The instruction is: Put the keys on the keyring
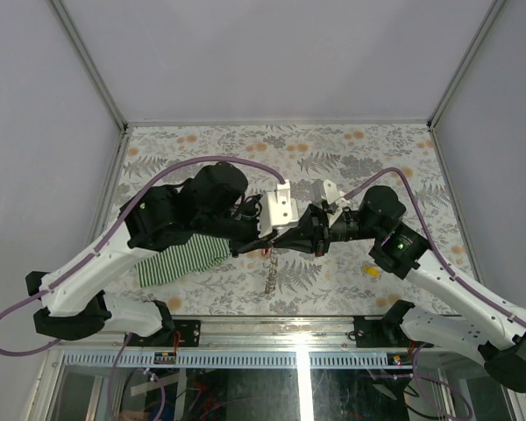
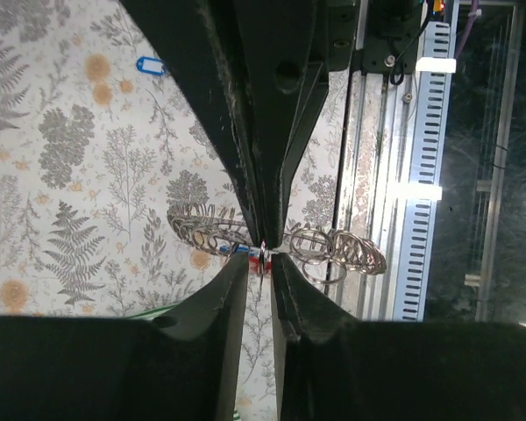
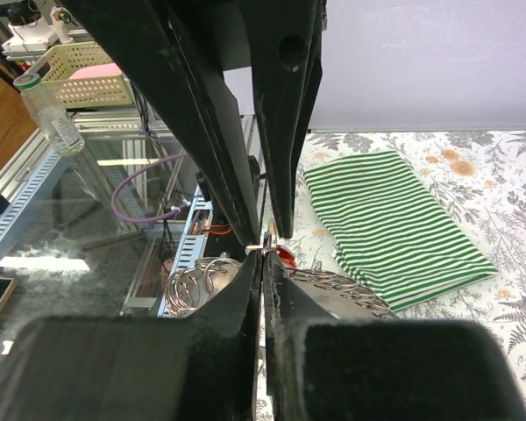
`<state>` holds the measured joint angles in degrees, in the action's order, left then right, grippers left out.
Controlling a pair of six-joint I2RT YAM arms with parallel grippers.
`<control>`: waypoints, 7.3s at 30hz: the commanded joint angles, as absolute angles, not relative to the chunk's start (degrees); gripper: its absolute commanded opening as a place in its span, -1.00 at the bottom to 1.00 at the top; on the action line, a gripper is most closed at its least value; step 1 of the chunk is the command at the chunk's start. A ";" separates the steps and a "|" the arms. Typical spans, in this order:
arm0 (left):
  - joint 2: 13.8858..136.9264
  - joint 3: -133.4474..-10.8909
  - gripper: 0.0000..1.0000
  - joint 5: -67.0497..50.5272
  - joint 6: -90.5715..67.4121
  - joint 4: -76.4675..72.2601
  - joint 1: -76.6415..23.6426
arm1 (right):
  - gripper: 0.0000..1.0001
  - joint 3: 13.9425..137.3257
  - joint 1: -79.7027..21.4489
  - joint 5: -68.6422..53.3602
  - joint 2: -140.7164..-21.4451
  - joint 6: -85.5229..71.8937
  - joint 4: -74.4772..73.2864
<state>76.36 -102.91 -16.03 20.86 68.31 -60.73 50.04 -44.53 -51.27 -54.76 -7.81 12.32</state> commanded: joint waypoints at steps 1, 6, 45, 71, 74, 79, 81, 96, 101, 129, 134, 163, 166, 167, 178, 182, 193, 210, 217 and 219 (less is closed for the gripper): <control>70.42 -99.48 -0.59 -15.73 20.13 58.66 -61.25 | -1.00 51.30 -45.18 -49.53 -50.90 -7.05 15.53; 62.86 -91.63 -0.49 -18.07 18.45 47.87 -61.24 | -1.00 53.96 -45.17 -50.53 -50.24 -6.34 13.55; 47.76 -66.96 -0.62 -21.79 9.81 16.98 -61.25 | -1.00 55.12 -45.13 -50.89 -47.01 -12.41 23.60; 48.82 -67.42 -1.00 -22.62 9.83 15.59 -61.21 | -1.00 53.36 -45.17 -46.04 -45.69 -16.23 31.07; 49.22 -67.49 -1.00 -23.05 9.70 15.03 -61.25 | -1.00 51.94 -45.17 -44.20 -45.93 -18.50 35.75; 49.93 -67.82 -1.00 -23.99 9.66 14.23 -61.27 | -1.00 50.58 -45.10 -43.53 -47.44 -22.43 42.55; 50.29 -67.86 -1.00 -24.36 9.59 13.80 -61.25 | -1.00 49.94 -45.10 -43.04 -47.83 -23.47 44.54; 48.93 -67.46 -0.89 -21.73 9.67 13.97 -61.20 | -1.00 51.25 -45.18 -36.48 -44.94 -14.72 29.34; 49.96 -68.53 -0.78 -20.88 10.47 15.97 -61.23 | -1.00 52.32 -45.18 -34.28 -45.04 -13.61 24.76; 56.46 -66.27 0.17 -10.53 0.60 14.50 -53.88 | -1.00 59.14 -45.17 -21.85 -45.30 4.89 -11.20; 61.06 -64.52 0.48 -18.93 -5.69 15.90 -42.08 | -1.00 54.79 -45.18 -14.86 -46.74 7.32 -14.24; 61.61 -60.77 1.00 9.56 -22.61 27.95 -30.96 | -1.00 57.19 -44.74 -2.93 -72.09 0.60 -18.51; 59.55 -59.02 1.00 10.32 -22.06 26.82 -30.94 | -1.00 58.61 -44.11 -2.48 -76.24 0.62 -15.47; 58.77 -58.50 1.00 10.75 -21.85 26.38 -30.94 | -1.00 59.20 -43.93 -2.31 -77.52 0.56 -14.31; 55.53 -56.88 1.00 13.00 -19.73 30.06 -30.31 | -0.88 62.06 -38.15 -6.80 -93.18 -2.75 -1.75; 55.78 -55.92 1.00 12.31 -20.15 30.29 -29.54 | -0.59 64.84 -36.70 -8.92 -97.17 -4.94 -0.72; 57.15 -50.68 1.00 -1.70 -20.97 23.25 -17.85 | 0.50 62.66 -35.86 -0.28 -85.17 -18.16 -5.15; 42.96 -54.98 1.00 7.44 -13.38 21.02 -16.34 | 0.99 60.09 -35.86 9.65 -48.14 -9.95 -20.69; 34.66 -48.87 1.00 9.04 -13.19 20.31 -16.35 | 0.99 46.92 -35.86 12.11 -36.44 -9.90 -12.08; 32.43 -46.24 1.00 8.53 -13.72 20.35 -16.35 | 0.99 42.74 -35.85 11.99 -33.87 -11.88 -9.57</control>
